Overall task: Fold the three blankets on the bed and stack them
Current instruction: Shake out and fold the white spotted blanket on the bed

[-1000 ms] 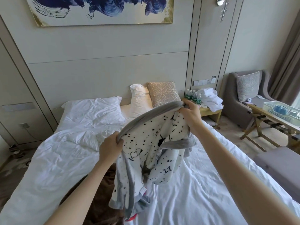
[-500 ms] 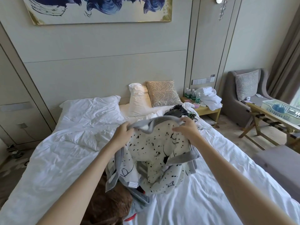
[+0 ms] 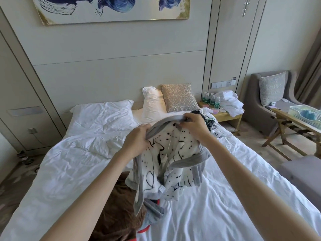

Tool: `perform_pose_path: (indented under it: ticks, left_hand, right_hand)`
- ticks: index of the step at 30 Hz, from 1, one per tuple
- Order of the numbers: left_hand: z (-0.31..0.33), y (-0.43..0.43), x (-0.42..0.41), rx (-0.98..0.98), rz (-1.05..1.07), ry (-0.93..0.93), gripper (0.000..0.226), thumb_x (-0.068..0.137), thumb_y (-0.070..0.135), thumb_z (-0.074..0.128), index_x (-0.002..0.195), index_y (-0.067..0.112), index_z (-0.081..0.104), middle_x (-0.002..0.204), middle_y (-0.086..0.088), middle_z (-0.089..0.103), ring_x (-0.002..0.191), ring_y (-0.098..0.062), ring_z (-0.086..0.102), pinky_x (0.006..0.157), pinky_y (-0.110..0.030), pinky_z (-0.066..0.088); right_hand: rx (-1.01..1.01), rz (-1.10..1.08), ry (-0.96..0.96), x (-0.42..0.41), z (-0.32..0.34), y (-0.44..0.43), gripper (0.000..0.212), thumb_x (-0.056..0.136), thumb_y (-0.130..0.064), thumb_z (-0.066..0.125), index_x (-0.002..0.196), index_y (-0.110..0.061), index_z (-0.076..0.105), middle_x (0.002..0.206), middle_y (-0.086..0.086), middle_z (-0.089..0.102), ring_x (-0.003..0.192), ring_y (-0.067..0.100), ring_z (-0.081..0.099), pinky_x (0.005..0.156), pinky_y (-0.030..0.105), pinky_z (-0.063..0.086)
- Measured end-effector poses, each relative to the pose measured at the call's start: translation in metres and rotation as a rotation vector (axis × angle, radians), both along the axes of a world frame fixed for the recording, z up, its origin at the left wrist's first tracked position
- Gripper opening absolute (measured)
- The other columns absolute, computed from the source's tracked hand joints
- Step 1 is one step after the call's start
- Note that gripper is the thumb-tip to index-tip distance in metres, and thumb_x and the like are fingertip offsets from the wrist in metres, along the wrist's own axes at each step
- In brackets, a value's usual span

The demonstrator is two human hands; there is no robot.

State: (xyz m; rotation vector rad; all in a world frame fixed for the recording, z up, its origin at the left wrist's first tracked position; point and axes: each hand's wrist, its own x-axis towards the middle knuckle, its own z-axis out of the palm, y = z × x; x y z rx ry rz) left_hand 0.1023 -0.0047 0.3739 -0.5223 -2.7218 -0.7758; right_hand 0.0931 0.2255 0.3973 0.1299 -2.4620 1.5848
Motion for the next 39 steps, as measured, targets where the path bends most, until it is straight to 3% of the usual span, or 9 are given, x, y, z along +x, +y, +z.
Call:
perform_pose_path:
  ticks: [3, 12, 18, 22, 24, 29, 32, 35, 39]
  left_hand:
    - [-0.024, -0.021, 0.002, -0.024, 0.191, 0.003, 0.021, 0.075, -0.001, 0.053, 0.078, 0.02, 0.052, 0.076, 0.004, 0.052, 0.067, -0.017, 0.051, 0.05, -0.028, 0.033]
    - [-0.073, -0.055, 0.009, 0.144, 0.381, -0.169, 0.012, 0.084, 0.012, 0.054, 0.074, 0.018, 0.051, 0.058, -0.001, 0.05, 0.054, -0.02, 0.051, 0.048, -0.028, 0.03]
    - [-0.055, -0.053, 0.01, 0.537, 0.148, -0.303, 0.011, 0.09, 0.007, 0.064, 0.091, -0.003, 0.061, 0.076, -0.016, 0.055, 0.073, -0.021, 0.051, 0.066, -0.031, 0.037]
    - [-0.026, -0.033, 0.012, 0.686, 0.076, -0.352, 0.009, 0.09, 0.016, 0.069, 0.087, 0.024, 0.073, 0.076, 0.008, 0.07, 0.071, -0.004, 0.064, 0.059, -0.015, 0.045]
    - [-0.014, -0.022, 0.011, 0.666, 0.032, -0.346, 0.01, 0.089, 0.018, 0.069, 0.096, 0.023, 0.072, 0.089, 0.004, 0.073, 0.081, -0.004, 0.067, 0.067, -0.015, 0.047]
    - [0.014, 0.012, 0.014, 0.438, -0.142, -0.26, 0.011, 0.087, 0.012, 0.07, 0.089, 0.022, 0.067, 0.08, 0.001, 0.066, 0.077, -0.011, 0.06, 0.071, -0.026, 0.043]
    - [0.024, 0.027, 0.015, 0.295, -0.191, -0.197, 0.014, 0.085, 0.011, 0.071, 0.088, 0.021, 0.063, 0.074, 0.011, 0.061, 0.069, -0.003, 0.054, 0.063, -0.021, 0.039]
    - [0.03, 0.025, 0.019, 0.383, -0.211, -0.339, 0.021, 0.089, 0.018, 0.07, 0.104, 0.016, 0.056, 0.08, -0.002, 0.066, 0.067, -0.009, 0.058, 0.062, -0.019, 0.042]
    - [0.033, 0.011, 0.026, 0.626, -0.234, -0.551, 0.029, 0.094, 0.032, 0.054, 0.116, 0.014, 0.058, 0.091, -0.01, 0.059, 0.08, -0.015, 0.059, 0.072, -0.027, 0.047]
  right_hand:
    - [-0.06, -0.119, 0.044, -0.004, 0.011, 0.013, 0.008, 0.082, -0.009, 0.069, 0.076, -0.012, 0.065, 0.069, -0.002, 0.061, 0.064, 0.017, 0.051, 0.053, 0.021, 0.043]
    - [-0.21, -0.266, 0.062, -0.009, 0.012, 0.036, 0.019, 0.085, -0.007, 0.063, 0.102, 0.0, 0.068, 0.101, 0.025, 0.068, 0.082, 0.032, 0.062, 0.085, 0.053, 0.052]
    - [-0.168, -0.356, -0.077, -0.013, -0.017, 0.043, 0.015, 0.081, -0.012, 0.07, 0.07, -0.014, 0.06, 0.066, 0.003, 0.058, 0.07, 0.021, 0.053, 0.061, 0.031, 0.042]
    - [-0.119, -0.213, -0.214, -0.005, -0.035, 0.035, 0.013, 0.077, -0.01, 0.076, 0.084, -0.013, 0.066, 0.082, 0.008, 0.066, 0.071, 0.019, 0.058, 0.055, 0.024, 0.043]
    - [-0.053, -0.122, -0.244, 0.001, -0.032, 0.028, 0.043, 0.075, -0.013, 0.08, 0.113, -0.014, 0.06, 0.091, 0.005, 0.063, 0.074, 0.013, 0.058, 0.055, 0.022, 0.041]
    - [0.181, 0.4, -0.188, 0.017, -0.008, 0.0, 0.063, 0.076, -0.02, 0.08, 0.132, -0.025, 0.053, 0.068, 0.0, 0.06, 0.06, 0.013, 0.051, 0.063, 0.023, 0.042]
    - [0.209, 0.436, -0.129, 0.019, -0.005, -0.016, 0.04, 0.078, -0.018, 0.079, 0.115, -0.021, 0.064, 0.085, 0.002, 0.067, 0.08, 0.018, 0.061, 0.078, 0.032, 0.049]
    - [0.186, 0.383, -0.102, 0.019, -0.01, -0.016, 0.005, 0.085, -0.014, 0.071, 0.087, -0.013, 0.067, 0.075, 0.004, 0.06, 0.072, 0.016, 0.053, 0.071, 0.032, 0.043]
    - [0.134, 0.308, -0.162, 0.018, -0.016, -0.005, 0.016, 0.088, -0.023, 0.069, 0.095, -0.008, 0.069, 0.092, 0.02, 0.069, 0.084, 0.031, 0.066, 0.08, 0.044, 0.053]
